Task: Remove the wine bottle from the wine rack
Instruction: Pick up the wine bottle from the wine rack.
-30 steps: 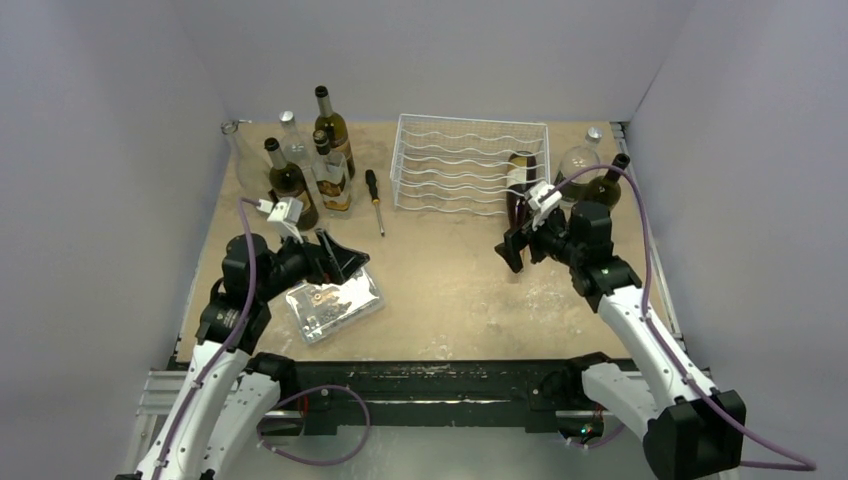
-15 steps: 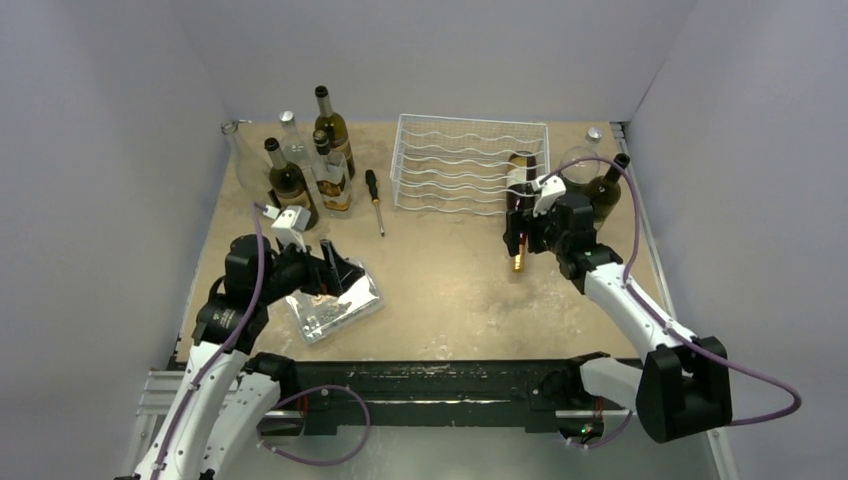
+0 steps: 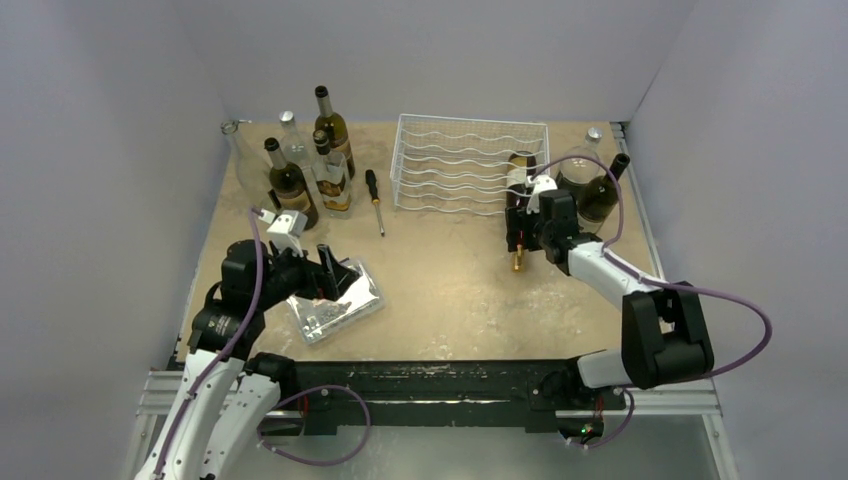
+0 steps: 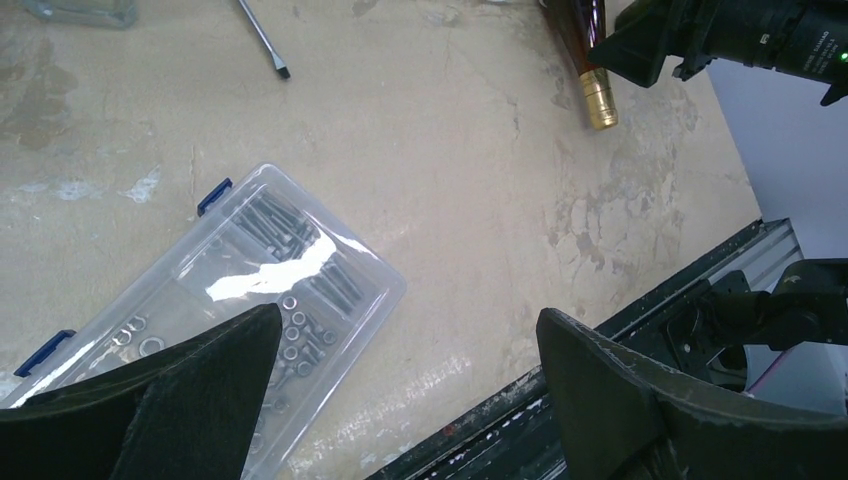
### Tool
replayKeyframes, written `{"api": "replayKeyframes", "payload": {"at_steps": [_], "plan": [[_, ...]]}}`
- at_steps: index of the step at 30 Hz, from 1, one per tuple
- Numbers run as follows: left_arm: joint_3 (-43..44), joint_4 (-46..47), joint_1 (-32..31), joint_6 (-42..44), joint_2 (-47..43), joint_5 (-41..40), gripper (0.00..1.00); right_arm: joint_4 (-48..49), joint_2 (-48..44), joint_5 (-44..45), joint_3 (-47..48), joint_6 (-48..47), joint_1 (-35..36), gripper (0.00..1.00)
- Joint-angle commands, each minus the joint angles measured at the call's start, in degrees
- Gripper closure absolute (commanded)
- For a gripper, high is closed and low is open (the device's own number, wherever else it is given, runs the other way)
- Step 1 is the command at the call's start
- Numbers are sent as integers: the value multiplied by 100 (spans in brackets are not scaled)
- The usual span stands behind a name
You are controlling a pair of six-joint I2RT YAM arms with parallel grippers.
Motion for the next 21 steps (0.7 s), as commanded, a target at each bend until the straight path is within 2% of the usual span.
{"api": "replayKeyframes", "payload": {"at_steps": [1,6,10,15,21], "plan": [[242,59,57,163,-42,-121,0,474,203,366,378,236,43,20],[242,60,73,167,-50,-106,0,588,494,402,508,370,54,31],[243,65,97,167,-67,-95,0,631,674,397,573,459,55,35],[244,93,141,156,-68,-49,0,547,912,322,715,563,67,44],[242,90,172,158,-59,-19,0,410,1123,256,857,646,85,47]]}}
